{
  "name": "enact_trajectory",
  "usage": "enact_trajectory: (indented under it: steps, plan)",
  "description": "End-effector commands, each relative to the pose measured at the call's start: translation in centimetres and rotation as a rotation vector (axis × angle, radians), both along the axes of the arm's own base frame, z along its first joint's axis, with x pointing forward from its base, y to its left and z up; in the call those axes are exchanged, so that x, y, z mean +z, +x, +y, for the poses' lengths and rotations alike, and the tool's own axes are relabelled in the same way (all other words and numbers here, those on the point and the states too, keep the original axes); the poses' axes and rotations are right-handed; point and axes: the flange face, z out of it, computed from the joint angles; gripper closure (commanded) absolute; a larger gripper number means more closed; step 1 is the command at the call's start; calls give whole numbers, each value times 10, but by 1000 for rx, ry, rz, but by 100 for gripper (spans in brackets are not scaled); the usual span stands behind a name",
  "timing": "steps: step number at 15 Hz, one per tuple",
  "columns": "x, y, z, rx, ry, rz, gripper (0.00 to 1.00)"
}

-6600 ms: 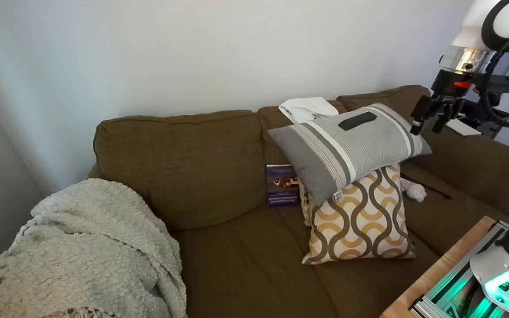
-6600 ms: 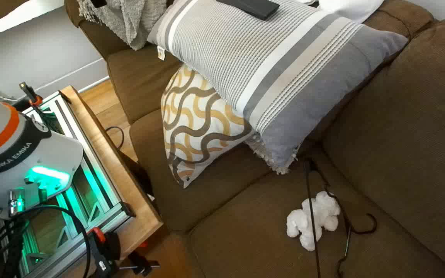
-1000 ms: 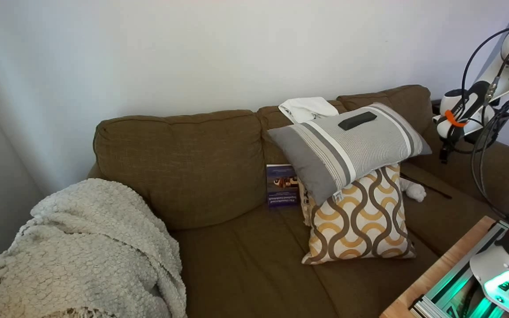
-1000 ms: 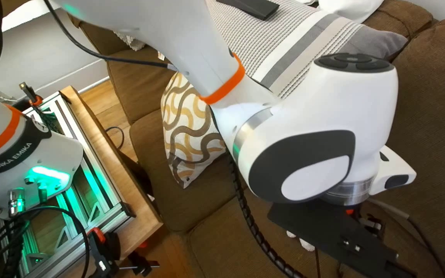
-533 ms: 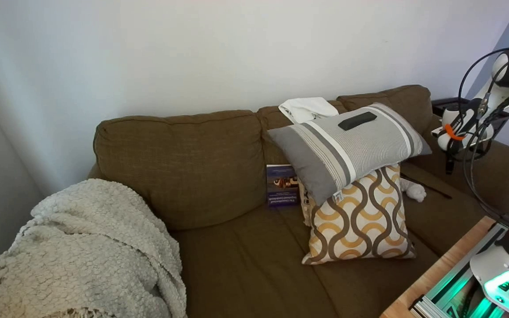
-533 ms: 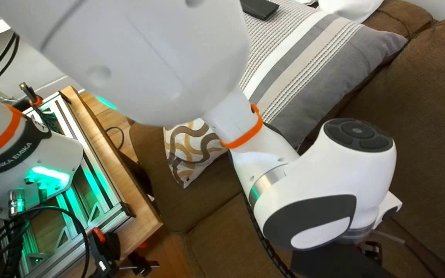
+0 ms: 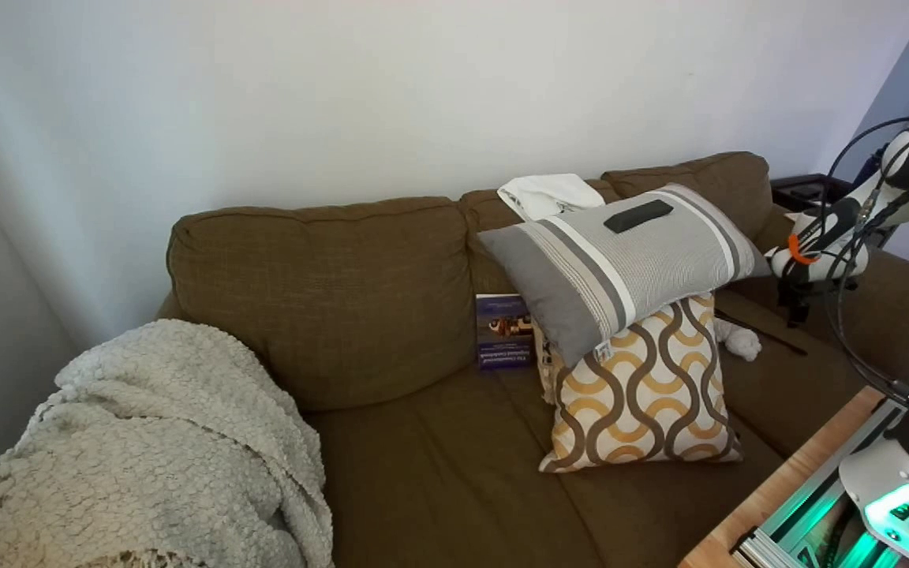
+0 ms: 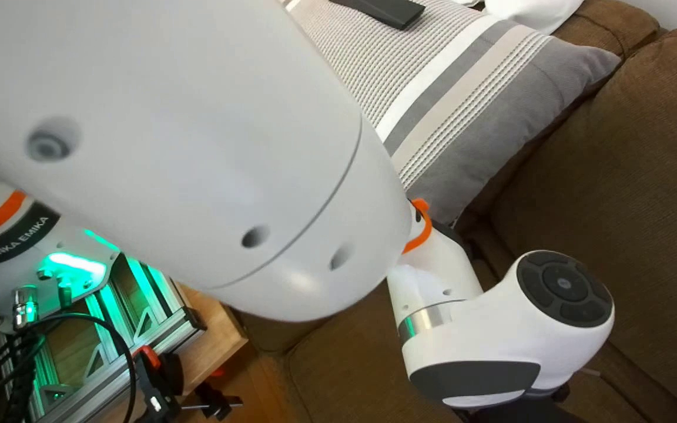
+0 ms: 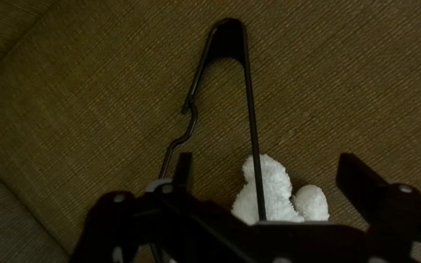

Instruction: Put the clothing hanger on the pillow

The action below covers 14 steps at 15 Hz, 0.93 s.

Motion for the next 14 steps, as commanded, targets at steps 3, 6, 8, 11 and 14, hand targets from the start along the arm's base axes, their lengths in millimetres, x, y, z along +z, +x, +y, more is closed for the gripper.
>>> enact_trajectory:
  steps: [3, 6, 8, 11, 14]
  plan:
    - [-39, 9, -11, 155, 92, 51, 0]
    - [-53, 16, -12, 161, 127, 59, 3]
    - [-59, 20, -14, 146, 149, 62, 18]
    - [-65, 24, -18, 130, 170, 78, 48]
    - [-70, 29, -19, 125, 187, 85, 70]
